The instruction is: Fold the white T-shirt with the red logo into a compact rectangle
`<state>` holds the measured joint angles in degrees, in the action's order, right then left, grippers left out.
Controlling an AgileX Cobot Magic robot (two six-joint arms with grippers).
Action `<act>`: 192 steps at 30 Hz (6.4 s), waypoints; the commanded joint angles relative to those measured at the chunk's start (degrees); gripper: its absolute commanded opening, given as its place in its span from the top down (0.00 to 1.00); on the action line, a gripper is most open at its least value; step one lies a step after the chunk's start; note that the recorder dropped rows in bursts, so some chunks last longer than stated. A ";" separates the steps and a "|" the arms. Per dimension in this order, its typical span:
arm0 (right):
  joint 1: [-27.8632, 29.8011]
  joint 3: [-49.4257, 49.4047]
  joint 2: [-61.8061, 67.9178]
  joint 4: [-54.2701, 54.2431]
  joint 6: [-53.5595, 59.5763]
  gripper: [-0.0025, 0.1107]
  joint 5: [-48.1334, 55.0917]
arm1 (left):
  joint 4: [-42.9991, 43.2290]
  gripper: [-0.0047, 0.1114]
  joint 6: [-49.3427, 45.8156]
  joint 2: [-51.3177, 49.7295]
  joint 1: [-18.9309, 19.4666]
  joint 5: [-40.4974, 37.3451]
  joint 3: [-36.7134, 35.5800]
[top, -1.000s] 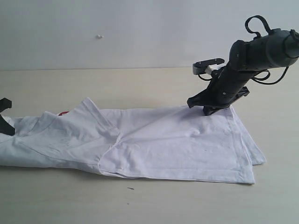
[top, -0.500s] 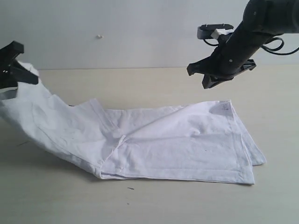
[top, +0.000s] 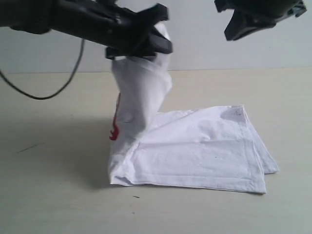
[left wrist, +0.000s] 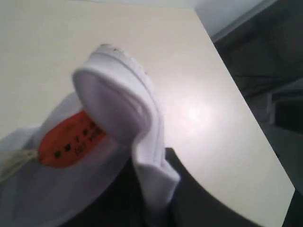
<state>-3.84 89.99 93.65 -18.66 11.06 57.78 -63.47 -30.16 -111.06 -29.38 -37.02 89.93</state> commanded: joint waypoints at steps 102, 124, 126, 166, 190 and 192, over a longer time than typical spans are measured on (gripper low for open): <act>8.88 -8.49 17.66 -8.26 13.75 0.98 -7.63 | 38.44 0.96 11.44 13.44 12.65 -1.70 -18.74; 1.64 -11.86 31.63 -4.89 8.14 0.98 -12.52 | 24.03 0.96 -17.55 1.20 -4.54 7.50 -22.21; 0.51 -11.86 31.63 -5.30 8.32 0.98 -12.52 | 24.03 0.96 -17.55 -1.12 -4.54 6.84 -22.21; -4.64 -8.25 20.51 -1.00 3.12 0.98 -16.53 | 25.11 0.96 -8.67 3.15 5.85 11.16 -21.15; -3.31 -8.37 19.71 5.76 -6.37 0.98 -14.26 | 39.69 0.96 9.02 -8.53 6.06 3.67 -22.81; -3.31 -8.37 19.71 5.76 -6.37 0.98 -14.26 | 42.84 0.96 12.44 -7.25 6.65 3.17 -24.70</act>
<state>-7.56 81.38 113.80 -13.56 4.77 43.72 -28.87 -22.74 -118.21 -24.03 -30.29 68.63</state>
